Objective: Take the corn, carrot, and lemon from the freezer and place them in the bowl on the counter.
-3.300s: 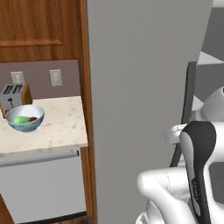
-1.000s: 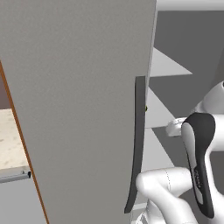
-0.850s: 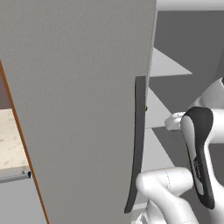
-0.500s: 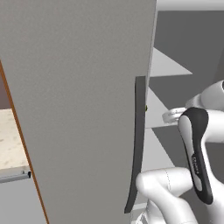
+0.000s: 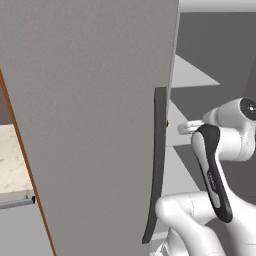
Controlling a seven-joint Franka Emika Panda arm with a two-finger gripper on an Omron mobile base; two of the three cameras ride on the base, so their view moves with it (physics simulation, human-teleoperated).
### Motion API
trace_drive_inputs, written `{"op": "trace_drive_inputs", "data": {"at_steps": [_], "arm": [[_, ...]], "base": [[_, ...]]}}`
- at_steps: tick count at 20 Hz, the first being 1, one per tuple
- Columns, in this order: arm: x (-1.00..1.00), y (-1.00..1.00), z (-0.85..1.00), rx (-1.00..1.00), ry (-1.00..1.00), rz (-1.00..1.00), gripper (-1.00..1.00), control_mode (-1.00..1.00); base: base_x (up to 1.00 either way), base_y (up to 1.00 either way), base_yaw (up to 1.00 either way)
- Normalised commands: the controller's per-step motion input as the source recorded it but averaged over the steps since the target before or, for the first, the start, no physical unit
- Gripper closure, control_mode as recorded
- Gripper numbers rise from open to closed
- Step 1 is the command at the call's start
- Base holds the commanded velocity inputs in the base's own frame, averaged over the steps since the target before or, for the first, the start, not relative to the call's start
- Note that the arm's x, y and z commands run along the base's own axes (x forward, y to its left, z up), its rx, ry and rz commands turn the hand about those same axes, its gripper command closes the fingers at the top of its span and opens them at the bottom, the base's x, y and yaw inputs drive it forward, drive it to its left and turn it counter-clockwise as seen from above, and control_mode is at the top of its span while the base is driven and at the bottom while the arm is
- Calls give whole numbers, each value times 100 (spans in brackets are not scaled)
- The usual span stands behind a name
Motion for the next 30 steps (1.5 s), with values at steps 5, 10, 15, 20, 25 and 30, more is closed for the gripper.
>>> {"op": "trace_drive_inputs", "data": {"at_steps": [5, 10, 15, 20, 25, 30], "arm": [[60, -2, -2, 2, 0, 1, -100, -100], [59, -2, -20, 0, 0, 2, -100, -100], [43, -5, -27, 0, 0, 3, -100, -100], [45, 0, -25, 0, 2, 1, -100, -100], [41, -7, -20, 2, 1, 2, -100, -100], [33, -21, -6, 5, 2, 7, -100, -100]], "base": [[0, 0, 0], [0, 0, 0], [0, 0, 0], [0, 0, 0], [0, 0, 0], [0, 0, 0]]}}
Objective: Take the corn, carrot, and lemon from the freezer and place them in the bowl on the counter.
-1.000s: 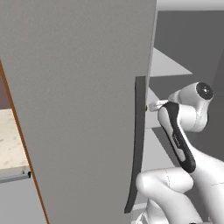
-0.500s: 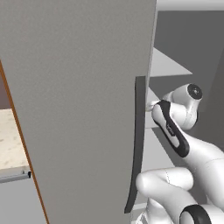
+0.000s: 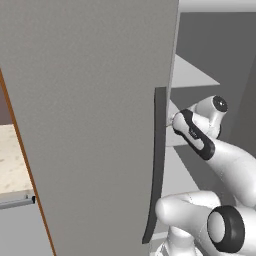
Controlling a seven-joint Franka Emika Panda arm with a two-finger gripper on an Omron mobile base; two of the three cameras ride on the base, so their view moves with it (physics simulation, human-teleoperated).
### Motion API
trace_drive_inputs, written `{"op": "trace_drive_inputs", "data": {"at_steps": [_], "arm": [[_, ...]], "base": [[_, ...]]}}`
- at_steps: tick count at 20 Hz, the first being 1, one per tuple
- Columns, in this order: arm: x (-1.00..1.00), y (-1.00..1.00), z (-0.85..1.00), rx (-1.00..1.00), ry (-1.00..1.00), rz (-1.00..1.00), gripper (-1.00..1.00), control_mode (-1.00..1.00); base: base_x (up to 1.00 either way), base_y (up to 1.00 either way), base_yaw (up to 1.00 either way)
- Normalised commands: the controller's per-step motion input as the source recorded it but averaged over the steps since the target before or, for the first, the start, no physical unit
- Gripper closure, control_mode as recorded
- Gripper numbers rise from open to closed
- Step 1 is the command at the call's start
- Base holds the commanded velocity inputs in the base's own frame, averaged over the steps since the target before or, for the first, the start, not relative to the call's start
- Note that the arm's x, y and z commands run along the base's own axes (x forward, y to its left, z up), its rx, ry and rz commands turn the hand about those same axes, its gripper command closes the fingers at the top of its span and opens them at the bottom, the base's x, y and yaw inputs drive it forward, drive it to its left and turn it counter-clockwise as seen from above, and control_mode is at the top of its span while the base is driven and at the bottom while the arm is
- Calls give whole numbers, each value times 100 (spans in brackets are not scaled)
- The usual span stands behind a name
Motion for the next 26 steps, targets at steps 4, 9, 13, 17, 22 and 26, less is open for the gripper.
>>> {"op": "trace_drive_inputs", "data": {"at_steps": [4, 9, 13, 17, 22, 26], "arm": [[40, -6, -1, 2, 6, 5, -100, -100], [37, 0, -9, 0, 4, 1, -100, -100], [28, 0, -18, 0, 0, 2, -100, -100], [16, 0, -28, 0, 0, 1, -100, -100], [18, 0, -20, 0, 0, 0, -100, -100], [21, 0, -7, 0, 0, 0, -100, -100]], "base": [[0, 0, 0], [0, 0, 0], [0, 0, 0], [0, 0, 0], [0, 0, 0], [0, 0, 0]]}}
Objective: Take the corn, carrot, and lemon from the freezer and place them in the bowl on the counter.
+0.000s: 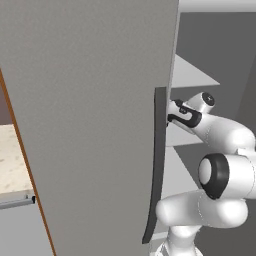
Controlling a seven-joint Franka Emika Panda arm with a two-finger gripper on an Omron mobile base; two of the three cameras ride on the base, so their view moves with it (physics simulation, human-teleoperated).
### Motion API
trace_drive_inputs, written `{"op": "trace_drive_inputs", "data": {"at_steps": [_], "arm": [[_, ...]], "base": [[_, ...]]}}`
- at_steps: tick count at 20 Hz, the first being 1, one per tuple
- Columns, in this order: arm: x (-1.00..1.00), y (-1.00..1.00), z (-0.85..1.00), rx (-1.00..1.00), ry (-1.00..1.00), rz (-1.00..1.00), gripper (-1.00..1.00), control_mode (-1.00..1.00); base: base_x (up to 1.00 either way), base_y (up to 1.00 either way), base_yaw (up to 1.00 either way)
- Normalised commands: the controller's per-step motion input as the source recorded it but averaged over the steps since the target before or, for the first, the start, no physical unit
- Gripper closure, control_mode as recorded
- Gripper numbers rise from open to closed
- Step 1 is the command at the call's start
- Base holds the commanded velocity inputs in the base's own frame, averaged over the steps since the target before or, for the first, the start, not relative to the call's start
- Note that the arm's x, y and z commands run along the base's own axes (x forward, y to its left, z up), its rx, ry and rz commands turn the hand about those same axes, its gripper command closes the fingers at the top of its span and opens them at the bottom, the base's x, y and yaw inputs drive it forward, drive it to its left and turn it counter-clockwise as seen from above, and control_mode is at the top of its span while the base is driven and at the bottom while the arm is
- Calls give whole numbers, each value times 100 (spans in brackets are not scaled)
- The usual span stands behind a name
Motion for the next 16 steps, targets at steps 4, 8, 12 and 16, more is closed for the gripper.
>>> {"op": "trace_drive_inputs", "data": {"at_steps": [4, 8, 12, 16], "arm": [[22, 0, -8, 0, 0, 0, -100, -100], [14, 2, -14, 0, 0, 0, -100, -100], [9, 6, -15, 0, 0, 0, -100, -100], [9, 4, -12, 0, 0, 0, -100, -100]], "base": [[0, 0, 0], [0, 0, 0], [0, 0, 0], [0, 0, 0]]}}
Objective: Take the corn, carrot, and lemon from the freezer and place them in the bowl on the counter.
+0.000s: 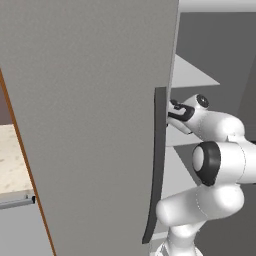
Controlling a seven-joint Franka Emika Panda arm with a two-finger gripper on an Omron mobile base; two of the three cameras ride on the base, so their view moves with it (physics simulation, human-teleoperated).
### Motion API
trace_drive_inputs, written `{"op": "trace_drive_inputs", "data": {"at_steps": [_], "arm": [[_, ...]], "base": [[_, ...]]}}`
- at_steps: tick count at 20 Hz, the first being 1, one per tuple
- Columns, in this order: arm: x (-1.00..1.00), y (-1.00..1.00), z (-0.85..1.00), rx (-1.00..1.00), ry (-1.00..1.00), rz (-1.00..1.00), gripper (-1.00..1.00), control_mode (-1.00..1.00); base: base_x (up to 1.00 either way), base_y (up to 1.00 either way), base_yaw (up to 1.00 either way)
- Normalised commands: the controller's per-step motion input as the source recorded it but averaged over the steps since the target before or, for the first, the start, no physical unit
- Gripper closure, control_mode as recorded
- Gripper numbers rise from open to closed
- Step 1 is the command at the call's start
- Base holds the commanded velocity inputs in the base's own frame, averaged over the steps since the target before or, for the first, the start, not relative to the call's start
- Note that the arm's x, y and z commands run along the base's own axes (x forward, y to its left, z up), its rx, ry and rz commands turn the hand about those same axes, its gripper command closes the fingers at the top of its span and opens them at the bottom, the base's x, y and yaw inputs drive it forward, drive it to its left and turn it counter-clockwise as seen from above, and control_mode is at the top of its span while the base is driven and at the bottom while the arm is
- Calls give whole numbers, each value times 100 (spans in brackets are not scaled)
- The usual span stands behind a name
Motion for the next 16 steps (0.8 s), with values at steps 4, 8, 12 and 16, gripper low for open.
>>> {"op": "trace_drive_inputs", "data": {"at_steps": [4, 8, 12, 16], "arm": [[14, 0, -11, 0, 0, 0, -100, -100], [13, 0, -11, 0, 0, 0, -100, -100], [18, 0, -11, 0, 0, 0, -100, -100], [16, 0, -12, 0, 0, 0, -100, -100]], "base": [[0, 0, 0], [0, 0, 0], [0, 0, 0], [0, 0, 0]]}}
